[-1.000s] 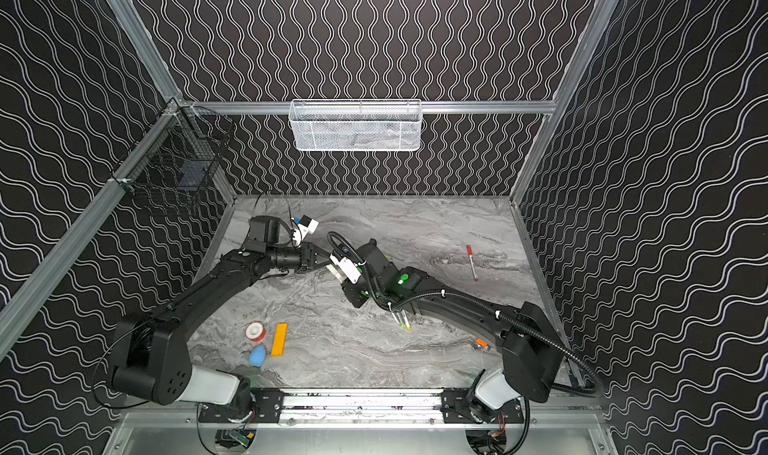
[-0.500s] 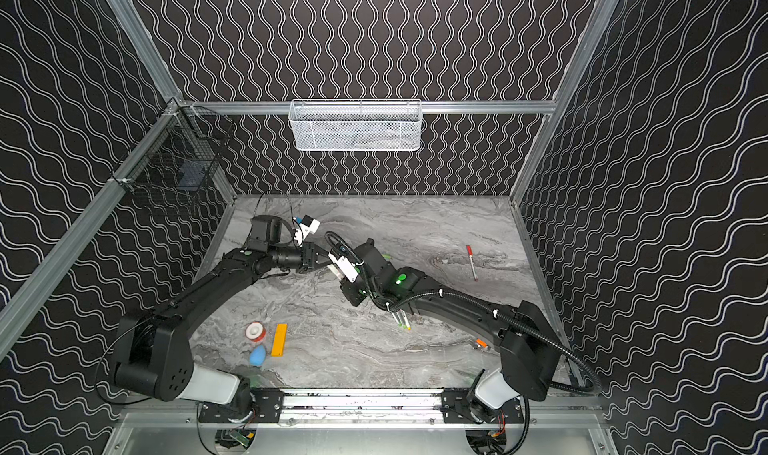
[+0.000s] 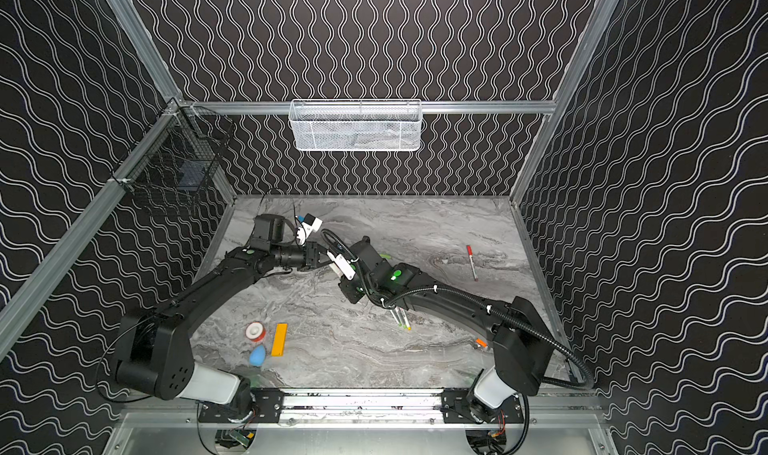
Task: Insert the pens into the pen caps
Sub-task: 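Align the highlighter tip with the pale cap held by the left gripper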
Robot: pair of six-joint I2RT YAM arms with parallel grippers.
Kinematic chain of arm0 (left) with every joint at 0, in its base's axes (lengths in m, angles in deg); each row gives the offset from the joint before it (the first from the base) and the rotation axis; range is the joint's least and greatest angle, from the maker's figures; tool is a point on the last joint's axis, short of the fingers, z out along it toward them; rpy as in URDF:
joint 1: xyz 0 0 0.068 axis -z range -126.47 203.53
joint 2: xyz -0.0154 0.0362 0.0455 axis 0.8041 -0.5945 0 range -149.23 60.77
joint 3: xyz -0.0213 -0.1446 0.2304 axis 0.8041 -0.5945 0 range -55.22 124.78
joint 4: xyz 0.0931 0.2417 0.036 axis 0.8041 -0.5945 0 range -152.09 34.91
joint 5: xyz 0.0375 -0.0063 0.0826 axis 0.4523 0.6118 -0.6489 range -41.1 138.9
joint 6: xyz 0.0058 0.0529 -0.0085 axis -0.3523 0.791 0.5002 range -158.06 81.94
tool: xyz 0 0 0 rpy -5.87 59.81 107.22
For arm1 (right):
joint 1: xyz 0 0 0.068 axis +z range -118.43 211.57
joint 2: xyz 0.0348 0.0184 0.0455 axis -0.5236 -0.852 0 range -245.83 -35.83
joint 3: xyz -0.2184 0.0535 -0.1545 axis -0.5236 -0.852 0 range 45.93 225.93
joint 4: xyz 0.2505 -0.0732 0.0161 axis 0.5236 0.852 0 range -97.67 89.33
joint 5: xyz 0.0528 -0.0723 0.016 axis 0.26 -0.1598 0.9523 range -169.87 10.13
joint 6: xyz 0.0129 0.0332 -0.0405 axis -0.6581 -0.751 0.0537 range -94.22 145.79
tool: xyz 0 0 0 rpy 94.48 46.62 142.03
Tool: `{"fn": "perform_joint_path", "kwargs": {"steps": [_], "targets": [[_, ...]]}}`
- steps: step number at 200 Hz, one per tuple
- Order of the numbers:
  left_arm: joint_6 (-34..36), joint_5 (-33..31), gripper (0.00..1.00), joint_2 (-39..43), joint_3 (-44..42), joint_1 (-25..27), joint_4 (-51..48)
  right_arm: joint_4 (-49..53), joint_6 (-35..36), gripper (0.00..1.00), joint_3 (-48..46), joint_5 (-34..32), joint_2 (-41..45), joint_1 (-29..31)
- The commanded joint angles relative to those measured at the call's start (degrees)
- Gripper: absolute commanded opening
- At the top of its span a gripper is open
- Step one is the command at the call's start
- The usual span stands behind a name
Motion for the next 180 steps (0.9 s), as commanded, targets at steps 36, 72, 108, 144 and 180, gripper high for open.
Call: {"fn": "perform_joint_path", "kwargs": {"steps": [36, 72, 108, 144, 180], "targets": [[1.12, 3.1, 0.28, -0.35, 0.08, 0.53, -2.79, -6.62, -0.73, 0.04, 0.1, -2.96, 0.1, -0.04], [1.27, 3.18, 0.35, -0.28, 0.08, 0.52, -2.77, -6.48, -0.82, 0.04, 0.05, -3.04, -0.34, -0.04], [1.35, 2.8, 0.14, -0.05, -0.07, 0.53, -2.81, -6.53, -0.82, 0.05, 0.4, -2.82, -0.39, -0.04], [1.61, 2.36, 0.0, 0.34, -0.04, 0.53, -3.14, -6.47, -1.08, 0.07, 0.4, -2.93, -0.14, -0.02], [1.98, 1.34, 0.0, 0.91, 0.08, 0.53, -3.43, -5.65, -2.78, 0.22, -0.85, -2.31, -0.07, -0.06]]}}
